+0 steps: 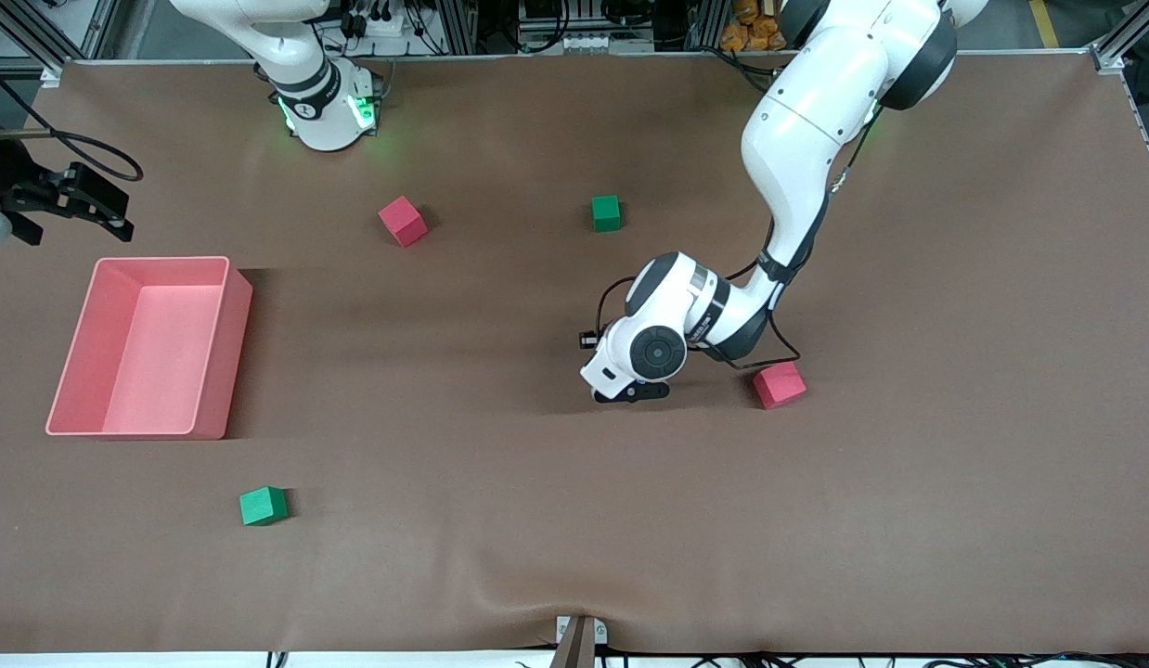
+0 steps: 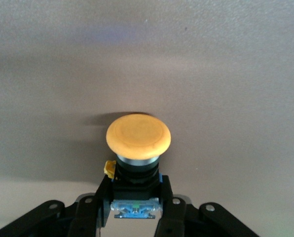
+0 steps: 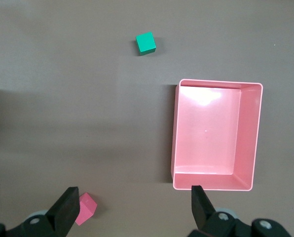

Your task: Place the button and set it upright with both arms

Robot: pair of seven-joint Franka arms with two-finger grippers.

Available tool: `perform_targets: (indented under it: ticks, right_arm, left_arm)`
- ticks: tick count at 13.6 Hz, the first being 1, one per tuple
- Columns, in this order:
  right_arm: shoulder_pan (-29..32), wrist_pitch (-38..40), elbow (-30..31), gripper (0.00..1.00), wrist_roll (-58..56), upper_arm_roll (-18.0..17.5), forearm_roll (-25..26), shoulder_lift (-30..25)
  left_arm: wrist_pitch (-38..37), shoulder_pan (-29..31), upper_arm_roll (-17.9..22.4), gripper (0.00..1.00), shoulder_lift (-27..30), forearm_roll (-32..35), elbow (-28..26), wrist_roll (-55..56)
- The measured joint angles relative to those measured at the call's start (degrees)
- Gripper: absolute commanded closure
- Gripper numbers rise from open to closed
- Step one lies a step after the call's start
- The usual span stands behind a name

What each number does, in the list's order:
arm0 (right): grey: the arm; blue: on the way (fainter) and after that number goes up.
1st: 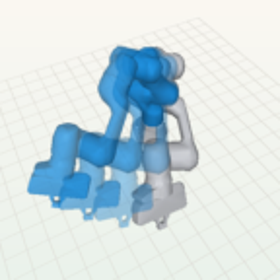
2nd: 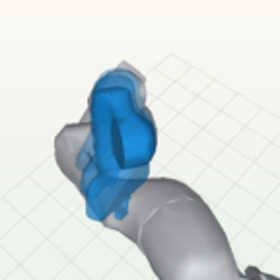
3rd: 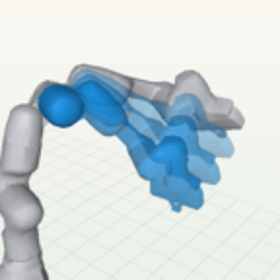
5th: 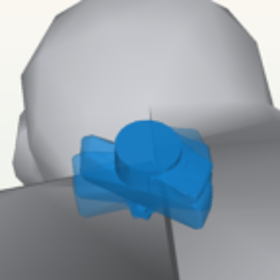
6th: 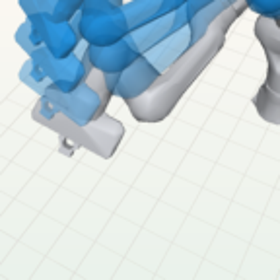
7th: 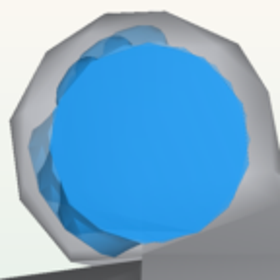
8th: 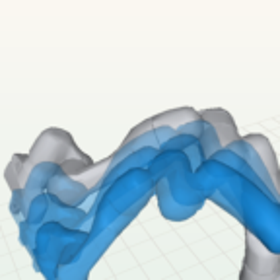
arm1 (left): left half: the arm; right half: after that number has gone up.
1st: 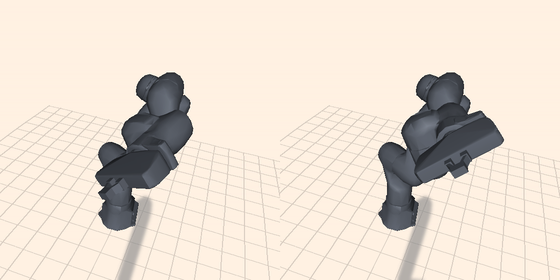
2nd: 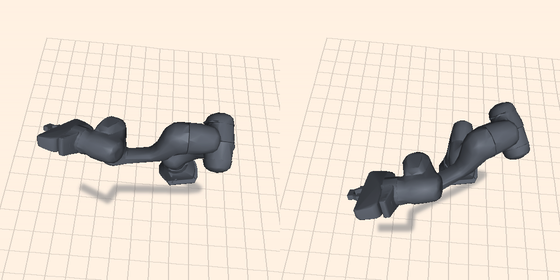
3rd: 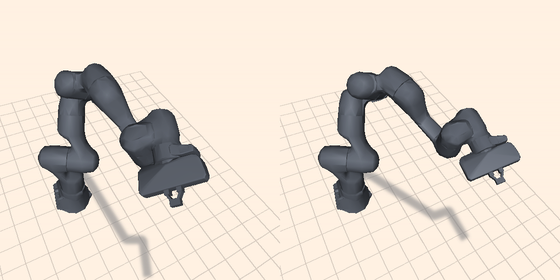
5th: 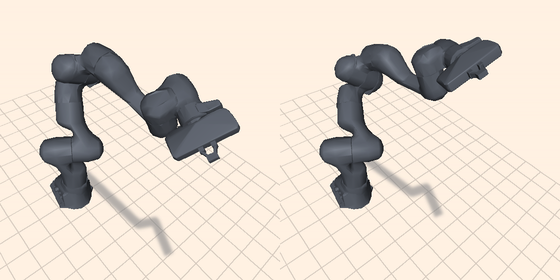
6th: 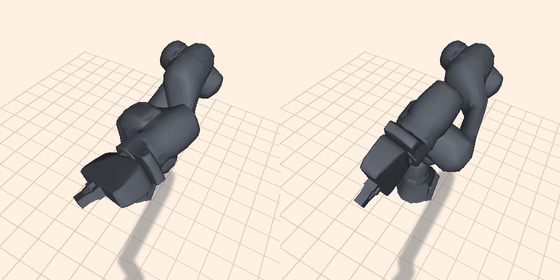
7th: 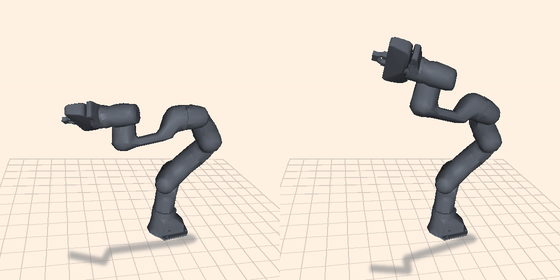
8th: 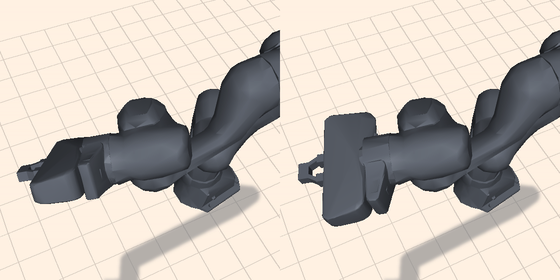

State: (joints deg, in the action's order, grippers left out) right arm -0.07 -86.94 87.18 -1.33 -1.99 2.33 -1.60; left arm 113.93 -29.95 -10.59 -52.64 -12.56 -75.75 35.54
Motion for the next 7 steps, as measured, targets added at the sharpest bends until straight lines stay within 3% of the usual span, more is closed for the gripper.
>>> perform_targets:
  ticks: [7]
  right_arm:
    - [0.00,0.27,0.00,0.00,0.00,0.08,0.03,0.05]
  left_arm:
    - [2.43,-1.20,-0.07,1.00,2.42,0.00,2.71,5.10]
